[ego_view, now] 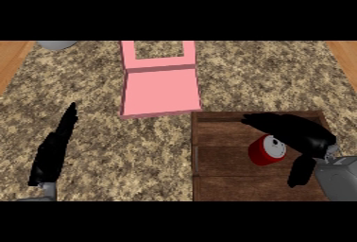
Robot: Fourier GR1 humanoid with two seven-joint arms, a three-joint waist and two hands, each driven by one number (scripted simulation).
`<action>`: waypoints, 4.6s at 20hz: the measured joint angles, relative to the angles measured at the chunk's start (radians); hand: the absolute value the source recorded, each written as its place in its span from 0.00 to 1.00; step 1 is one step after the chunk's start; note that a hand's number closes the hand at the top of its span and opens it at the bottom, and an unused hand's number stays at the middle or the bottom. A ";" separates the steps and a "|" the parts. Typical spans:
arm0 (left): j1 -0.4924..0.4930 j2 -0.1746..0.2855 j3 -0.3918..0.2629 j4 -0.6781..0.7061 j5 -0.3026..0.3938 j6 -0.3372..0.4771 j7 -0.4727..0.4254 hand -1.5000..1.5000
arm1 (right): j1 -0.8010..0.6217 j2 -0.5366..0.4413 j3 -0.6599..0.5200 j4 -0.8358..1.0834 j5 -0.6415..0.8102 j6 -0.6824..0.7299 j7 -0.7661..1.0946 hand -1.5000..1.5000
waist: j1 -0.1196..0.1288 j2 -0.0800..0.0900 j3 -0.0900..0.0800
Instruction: Pick the can from the tray and place it in the cardboard box
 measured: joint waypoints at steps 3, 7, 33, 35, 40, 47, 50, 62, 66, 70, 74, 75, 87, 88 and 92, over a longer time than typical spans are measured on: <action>-0.006 0.000 0.015 -0.011 0.002 -0.016 0.017 0.50 | 0.013 0.029 0.008 -0.005 0.034 -0.003 0.002 0.00 | 0.000 0.000 0.000; -0.018 -0.015 0.021 0.021 -0.017 -0.018 -0.009 0.50 | 0.006 0.032 0.005 0.027 0.076 -0.014 -0.040 0.00 | 0.000 0.000 0.000; -0.081 -0.050 -0.008 -0.021 -0.038 -0.078 0.019 0.50 | -0.355 0.023 -0.099 0.443 0.244 -0.377 -0.368 1.00 | 0.115 0.045 0.004; -0.087 -0.050 -0.012 -0.015 -0.039 -0.083 0.013 0.50 | -0.419 0.014 -0.115 0.524 0.251 -0.424 -0.413 1.00 | 0.127 0.049 0.005; -0.103 -0.054 -0.019 -0.008 -0.047 -0.081 0.018 0.50 | -0.576 0.003 -0.172 0.728 0.242 -0.514 -0.514 1.00 | 0.130 0.048 0.004; -0.107 -0.063 -0.020 0.011 -0.058 -0.068 0.015 0.50 | -0.759 0.025 -0.292 0.931 0.080 -0.446 -0.693 1.00 | 0.120 0.043 0.004; -0.108 -0.059 -0.009 0.015 -0.052 -0.068 0.017 0.50 | -0.820 0.040 -0.320 0.996 0.018 -0.421 -0.724 1.00 | 0.111 0.038 0.003; -0.089 -0.057 0.007 0.016 -0.055 -0.059 0.021 0.50 | -1.064 0.154 -0.316 1.182 -0.091 -0.381 -0.712 1.00 | 0.072 0.022 0.000; -0.083 -0.051 0.017 0.030 -0.053 -0.062 0.004 0.50 | -1.125 0.221 -0.295 1.233 -0.084 -0.391 -0.682 1.00 | 0.064 0.020 0.000; -0.070 -0.046 0.019 -0.007 -0.048 -0.069 0.027 0.50 | -1.173 0.295 -0.280 1.280 -0.073 -0.407 -0.648 1.00 | 0.061 0.018 0.000; -0.060 -0.048 0.024 0.005 -0.047 -0.068 0.011 0.50 | -1.205 0.373 -0.252 1.324 -0.045 -0.419 -0.617 1.00 | 0.059 0.019 -0.001; -0.071 -0.046 0.026 0.005 -0.046 -0.069 0.019 0.50 | -1.210 0.393 -0.245 1.333 -0.038 -0.427 -0.610 1.00 | 0.058 0.019 -0.001; -0.073 -0.059 -0.006 -0.013 -0.059 -0.083 0.018 0.50 | -1.189 0.465 -0.191 1.461 -0.029 -0.503 -0.524 0.00 | 0.104 0.028 -0.002; -0.075 -0.061 -0.008 -0.011 -0.061 -0.081 0.016 0.50 | -1.187 0.466 -0.192 1.464 -0.037 -0.503 -0.525 0.00 | 0.105 0.029 -0.002; -0.101 -0.068 -0.014 0.014 -0.070 -0.079 0.020 0.50 | -1.171 0.469 -0.221 1.476 -0.100 -0.494 -0.531 0.00 | 0.112 0.030 -0.002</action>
